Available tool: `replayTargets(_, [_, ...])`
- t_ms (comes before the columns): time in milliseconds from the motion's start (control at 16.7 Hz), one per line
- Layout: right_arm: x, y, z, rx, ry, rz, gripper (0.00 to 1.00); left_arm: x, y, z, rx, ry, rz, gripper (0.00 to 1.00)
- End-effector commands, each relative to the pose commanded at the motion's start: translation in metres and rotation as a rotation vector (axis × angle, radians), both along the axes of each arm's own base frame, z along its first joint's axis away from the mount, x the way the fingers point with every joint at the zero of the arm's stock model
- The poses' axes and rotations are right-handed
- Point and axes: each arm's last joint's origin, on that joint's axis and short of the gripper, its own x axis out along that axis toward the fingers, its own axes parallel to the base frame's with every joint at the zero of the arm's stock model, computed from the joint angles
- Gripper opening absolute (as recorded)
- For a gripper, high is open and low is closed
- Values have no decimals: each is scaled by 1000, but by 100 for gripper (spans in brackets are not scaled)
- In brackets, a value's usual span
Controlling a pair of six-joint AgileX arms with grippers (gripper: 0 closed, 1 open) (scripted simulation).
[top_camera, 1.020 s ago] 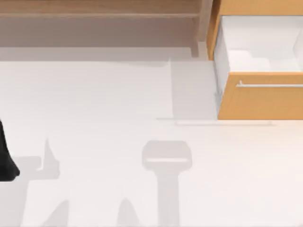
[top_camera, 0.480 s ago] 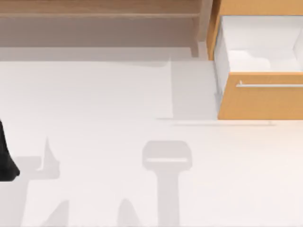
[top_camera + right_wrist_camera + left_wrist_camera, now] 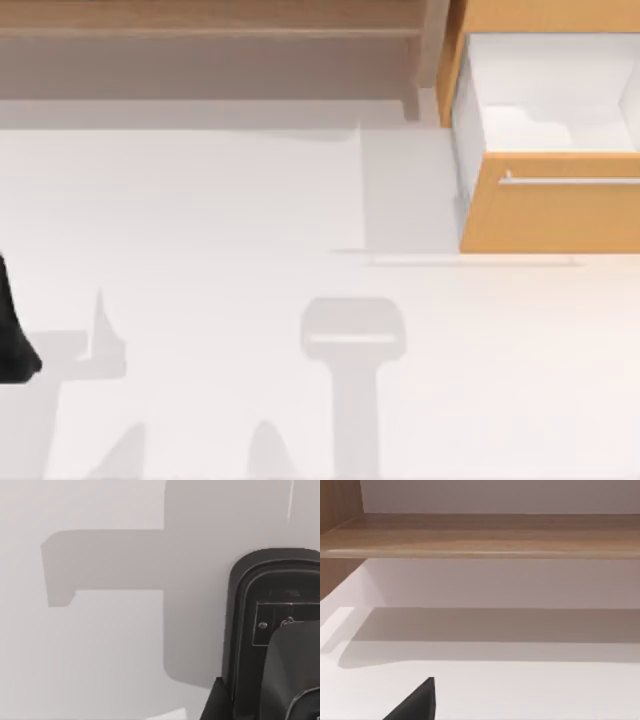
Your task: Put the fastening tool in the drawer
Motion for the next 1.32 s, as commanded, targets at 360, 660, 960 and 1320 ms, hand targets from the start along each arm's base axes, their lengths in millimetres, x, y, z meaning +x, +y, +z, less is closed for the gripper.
replayTargets(360, [0,0,0,0,0,0,0,0,0,0,0,0,0,100])
replayTargets(660, [0,0,1,-1,-2,0,0,0,0,0,0,0,0,100])
replayTargets(960, [0,0,19,8,10,1,0,0,0,0,0,0,0,100])
replayTargets(1320, [0,0,29,2,2,-1,0,0,0,0,0,0,0,100])
